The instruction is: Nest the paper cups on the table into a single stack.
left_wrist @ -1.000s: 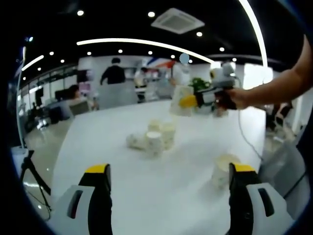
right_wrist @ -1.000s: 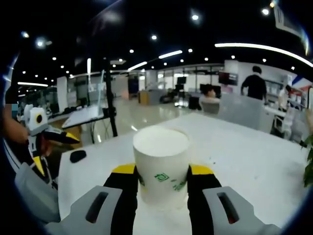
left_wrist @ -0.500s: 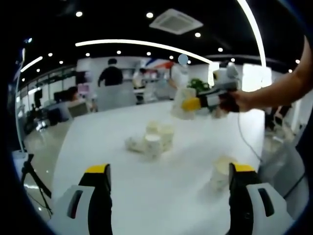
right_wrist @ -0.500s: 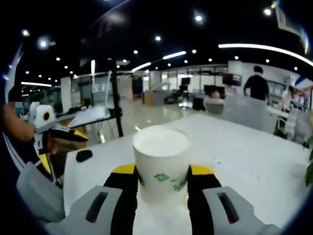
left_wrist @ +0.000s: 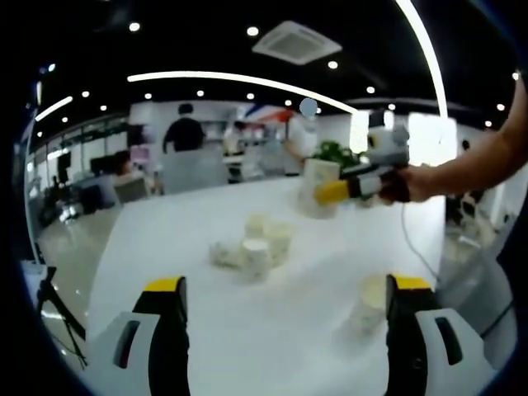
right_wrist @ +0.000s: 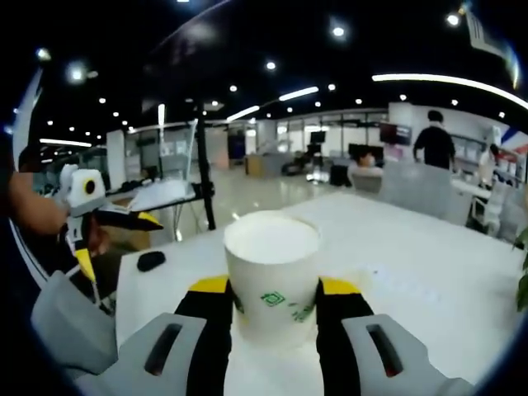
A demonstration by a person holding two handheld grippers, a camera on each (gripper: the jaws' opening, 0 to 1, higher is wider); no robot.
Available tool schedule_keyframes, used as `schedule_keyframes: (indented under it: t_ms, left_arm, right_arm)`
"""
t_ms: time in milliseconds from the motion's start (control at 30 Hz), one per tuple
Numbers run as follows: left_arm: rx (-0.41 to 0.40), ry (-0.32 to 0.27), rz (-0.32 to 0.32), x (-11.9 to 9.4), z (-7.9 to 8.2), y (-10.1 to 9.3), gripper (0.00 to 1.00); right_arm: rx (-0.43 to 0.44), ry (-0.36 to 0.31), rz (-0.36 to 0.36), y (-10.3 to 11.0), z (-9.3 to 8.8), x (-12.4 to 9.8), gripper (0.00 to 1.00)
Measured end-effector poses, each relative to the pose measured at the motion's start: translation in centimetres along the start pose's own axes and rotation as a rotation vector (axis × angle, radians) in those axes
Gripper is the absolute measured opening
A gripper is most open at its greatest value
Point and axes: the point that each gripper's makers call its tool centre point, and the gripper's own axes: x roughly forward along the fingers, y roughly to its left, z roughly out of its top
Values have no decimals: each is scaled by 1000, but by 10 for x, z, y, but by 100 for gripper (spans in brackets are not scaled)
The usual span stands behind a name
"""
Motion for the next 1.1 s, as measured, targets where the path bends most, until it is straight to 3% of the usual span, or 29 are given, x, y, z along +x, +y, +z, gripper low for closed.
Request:
schedule_keyframes:
  t_ms: [300, 533, 667, 867, 1100]
  left_arm:
    - [26, -17, -33, 9, 13, -14, 97]
    - [41, -36, -57, 16, 25, -21, 97]
    - [14, -64, -78, 19, 40, -26, 96]
    - [57, -90, -100, 28, 63, -35, 93]
    - [62, -96, -130, 37, 68, -45, 91]
  right_arm:
    - [-6, -12, 35, 21, 8, -10, 36]
    - [18, 15, 46, 31, 3, -14, 36]
    - [8, 29, 55, 40, 0, -17, 36]
    - [5, 38, 80, 55, -1, -20, 36]
    - [25, 54, 109, 73, -5, -23, 35]
